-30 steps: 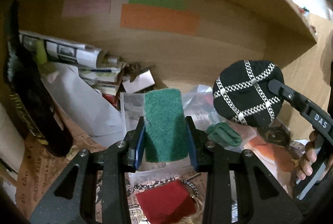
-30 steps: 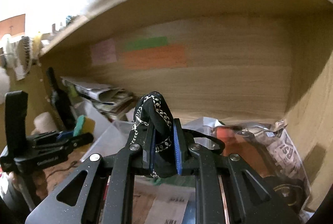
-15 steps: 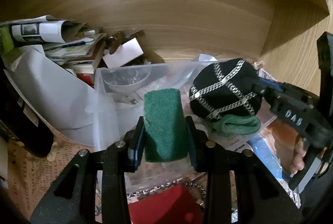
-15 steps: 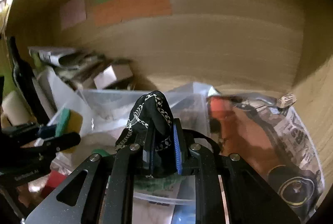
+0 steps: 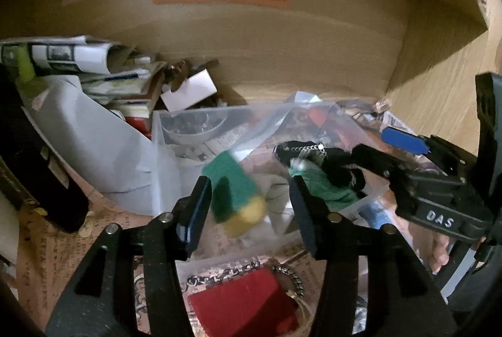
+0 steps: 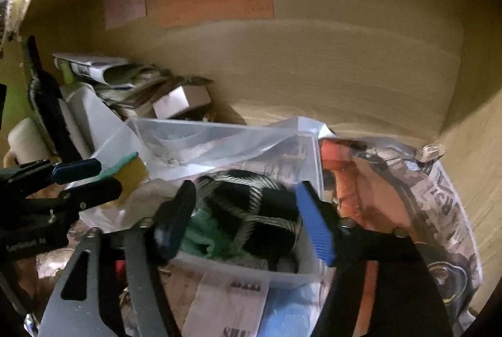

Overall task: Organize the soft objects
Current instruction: 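Lift the sponge and pouch and release both into the clear box, then grasp the bagged silver scrubber with the right tool while the left grasps the gold ribbon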

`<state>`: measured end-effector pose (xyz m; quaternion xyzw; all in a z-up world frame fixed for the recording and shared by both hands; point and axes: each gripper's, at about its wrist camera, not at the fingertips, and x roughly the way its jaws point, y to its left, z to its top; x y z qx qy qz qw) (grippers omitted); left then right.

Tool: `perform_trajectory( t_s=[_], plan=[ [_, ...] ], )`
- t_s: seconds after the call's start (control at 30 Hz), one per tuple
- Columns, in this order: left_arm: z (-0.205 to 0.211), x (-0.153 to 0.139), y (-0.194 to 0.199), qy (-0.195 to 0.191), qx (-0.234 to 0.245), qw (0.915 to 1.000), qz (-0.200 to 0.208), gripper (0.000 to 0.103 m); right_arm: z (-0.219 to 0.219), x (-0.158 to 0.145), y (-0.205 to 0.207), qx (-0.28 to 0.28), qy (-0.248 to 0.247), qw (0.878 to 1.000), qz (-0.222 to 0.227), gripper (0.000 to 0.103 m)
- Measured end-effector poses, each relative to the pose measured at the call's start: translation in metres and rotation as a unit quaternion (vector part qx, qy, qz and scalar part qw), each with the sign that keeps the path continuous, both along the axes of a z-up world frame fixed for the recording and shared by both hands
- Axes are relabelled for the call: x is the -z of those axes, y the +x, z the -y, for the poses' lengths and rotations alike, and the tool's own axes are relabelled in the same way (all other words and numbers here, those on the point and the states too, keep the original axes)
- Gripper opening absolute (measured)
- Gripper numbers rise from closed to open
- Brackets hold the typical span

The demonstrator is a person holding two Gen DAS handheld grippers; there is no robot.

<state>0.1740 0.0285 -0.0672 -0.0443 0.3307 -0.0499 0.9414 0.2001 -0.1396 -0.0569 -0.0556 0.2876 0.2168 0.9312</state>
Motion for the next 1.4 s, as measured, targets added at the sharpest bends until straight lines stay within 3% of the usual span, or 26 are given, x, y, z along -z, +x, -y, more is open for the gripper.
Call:
perform_trajectory(
  t_s=[0.13, 0.27, 0.4, 0.53, 0.77, 0.97, 1.07, 1.13, 1.4],
  plan=[
    [-0.003, -0.019, -0.022, -0.004, -0.004, 0.9994, 0.033, 0.063, 0.006, -0.017, -0.022, -0.006, 0.010, 1.000, 0.029, 0.081],
    [-0.005, -0.033, -0.048, -0.001, -0.004, 0.9982, 0.060, 0.073, 0.011, -0.033, -0.050, -0.025, 0.030, 0.998, 0.054, 0.085],
    [-0.006, -0.033, -0.066, -0.001, 0.001, 0.9983, 0.059, 0.075, 0.012, -0.032, -0.068, -0.041, 0.039, 0.997, 0.054, 0.086],
    [-0.004, -0.019, -0.075, 0.007, 0.008, 0.9992, 0.039, 0.076, 0.012, -0.018, -0.083, -0.049, 0.041, 0.997, 0.033, 0.086],
    [-0.001, 0.028, -0.076, 0.009, 0.021, 0.9990, -0.038, 0.076, 0.011, 0.025, -0.099, -0.061, 0.031, 0.997, -0.038, 0.086],
    [0.005, 0.057, -0.072, -0.013, 0.043, 0.9948, -0.091, 0.076, 0.009, 0.056, -0.108, -0.072, 0.010, 0.994, -0.085, 0.085],
    [0.012, 0.063, -0.067, -0.015, 0.049, 0.9935, -0.102, 0.076, 0.010, 0.063, -0.108, -0.072, 0.007, 0.993, -0.097, 0.075],
    [0.015, 0.065, -0.063, -0.008, 0.046, 0.9937, -0.102, 0.076, 0.011, 0.065, -0.108, -0.078, 0.009, 0.991, -0.107, 0.059],
    [0.006, 0.078, -0.049, -0.006, 0.016, 0.9938, -0.110, 0.074, 0.015, 0.066, -0.111, -0.085, 0.019, 0.990, -0.106, 0.036]
  ],
)
